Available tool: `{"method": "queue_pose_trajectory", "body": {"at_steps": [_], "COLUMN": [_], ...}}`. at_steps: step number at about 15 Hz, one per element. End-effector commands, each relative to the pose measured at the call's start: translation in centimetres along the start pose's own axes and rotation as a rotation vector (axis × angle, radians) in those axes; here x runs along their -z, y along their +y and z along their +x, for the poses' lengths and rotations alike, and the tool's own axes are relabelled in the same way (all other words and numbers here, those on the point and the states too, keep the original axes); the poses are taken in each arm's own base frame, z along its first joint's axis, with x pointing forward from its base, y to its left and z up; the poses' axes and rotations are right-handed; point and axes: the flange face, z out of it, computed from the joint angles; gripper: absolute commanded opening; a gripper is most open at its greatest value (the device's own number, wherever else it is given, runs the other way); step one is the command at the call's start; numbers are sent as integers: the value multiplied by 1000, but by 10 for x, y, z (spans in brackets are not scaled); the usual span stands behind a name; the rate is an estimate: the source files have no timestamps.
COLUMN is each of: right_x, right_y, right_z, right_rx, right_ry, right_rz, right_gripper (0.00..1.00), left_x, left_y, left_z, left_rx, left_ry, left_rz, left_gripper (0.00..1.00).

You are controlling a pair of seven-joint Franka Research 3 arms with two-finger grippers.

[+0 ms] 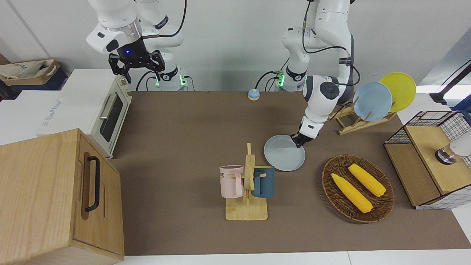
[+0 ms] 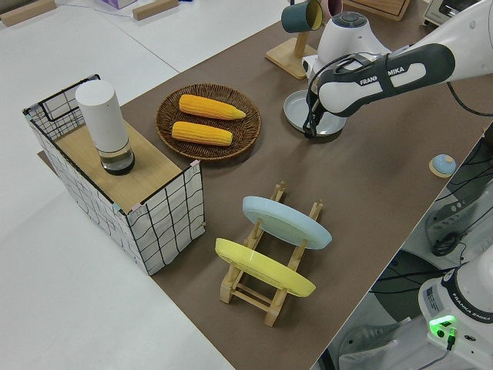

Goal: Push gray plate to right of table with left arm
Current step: 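Push the gray plate with the left gripper away from the basket, then keep pushing the gray plate with the left gripper toward the toaster oven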

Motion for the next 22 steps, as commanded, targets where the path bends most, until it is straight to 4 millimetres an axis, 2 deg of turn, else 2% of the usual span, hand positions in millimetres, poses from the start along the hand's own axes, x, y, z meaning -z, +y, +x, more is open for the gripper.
{"method": "queue_pose_trajectory", "body": {"at_steps": [1, 5, 11, 17, 22], "right_x": [4, 4, 4, 4, 4], "right_y": [1, 1, 1, 1, 1], "right_z": [-4, -4, -4, -4, -4], "right_rx": [-5, -3, -3, -3, -5], "right_ry": [-2, -2, -2, -2, -4], "right_rz": [9, 9, 9, 9, 9], "right_gripper": [983, 983, 983, 983, 983], "left_x": [-15, -14, -16, -12, -10], "left_y": [9, 29, 77, 135, 166], "left_z": [-13, -21, -49, -87, -113], "left_rx": [-4, 17, 52, 102, 116], "left_ry": [-12, -10, -13, -10, -20], "left_rz": [27, 26, 24, 25, 33], "left_gripper": [0, 0, 0, 0, 0]}}
